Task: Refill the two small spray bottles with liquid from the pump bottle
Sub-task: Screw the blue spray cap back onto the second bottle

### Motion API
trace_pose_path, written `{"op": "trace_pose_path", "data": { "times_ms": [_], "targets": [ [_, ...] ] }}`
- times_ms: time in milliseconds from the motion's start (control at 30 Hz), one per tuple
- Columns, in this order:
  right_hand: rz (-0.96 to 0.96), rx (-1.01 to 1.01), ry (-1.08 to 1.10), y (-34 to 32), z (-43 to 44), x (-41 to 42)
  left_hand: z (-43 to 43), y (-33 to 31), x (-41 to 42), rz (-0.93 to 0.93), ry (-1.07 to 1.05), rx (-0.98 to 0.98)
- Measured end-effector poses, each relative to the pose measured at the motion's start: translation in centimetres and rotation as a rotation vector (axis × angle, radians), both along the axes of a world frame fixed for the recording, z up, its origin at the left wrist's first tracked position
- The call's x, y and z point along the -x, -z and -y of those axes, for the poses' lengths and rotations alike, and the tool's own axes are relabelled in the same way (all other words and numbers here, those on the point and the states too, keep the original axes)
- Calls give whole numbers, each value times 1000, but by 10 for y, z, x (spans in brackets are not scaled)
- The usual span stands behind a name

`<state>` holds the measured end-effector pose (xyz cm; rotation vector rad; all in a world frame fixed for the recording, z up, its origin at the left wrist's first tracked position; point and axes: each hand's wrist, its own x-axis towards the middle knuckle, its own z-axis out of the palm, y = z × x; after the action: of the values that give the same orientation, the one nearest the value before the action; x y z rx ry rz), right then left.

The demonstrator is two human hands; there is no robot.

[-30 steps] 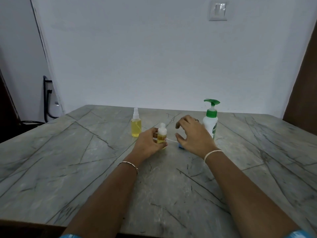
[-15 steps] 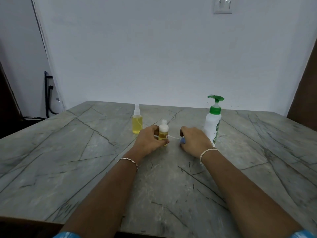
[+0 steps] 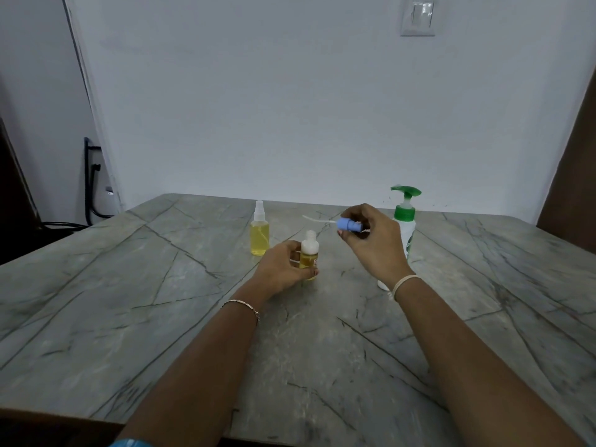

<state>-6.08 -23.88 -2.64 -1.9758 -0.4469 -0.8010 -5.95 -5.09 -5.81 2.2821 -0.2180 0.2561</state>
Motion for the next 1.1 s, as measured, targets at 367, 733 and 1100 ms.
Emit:
{"op": "trace_pose_path", "data": {
  "times_ms": [367, 733, 1100],
  "targets": [
    [33, -261, -131, -17, -5, 13, 0, -5, 3, -150, 119, 127],
    [-1, -399, -126, -28, -5, 20, 0, -4, 7, -293, 267, 303],
    [85, -297, 8, -28, -2, 20, 0, -4, 7, -329, 280, 356]
  ]
}}
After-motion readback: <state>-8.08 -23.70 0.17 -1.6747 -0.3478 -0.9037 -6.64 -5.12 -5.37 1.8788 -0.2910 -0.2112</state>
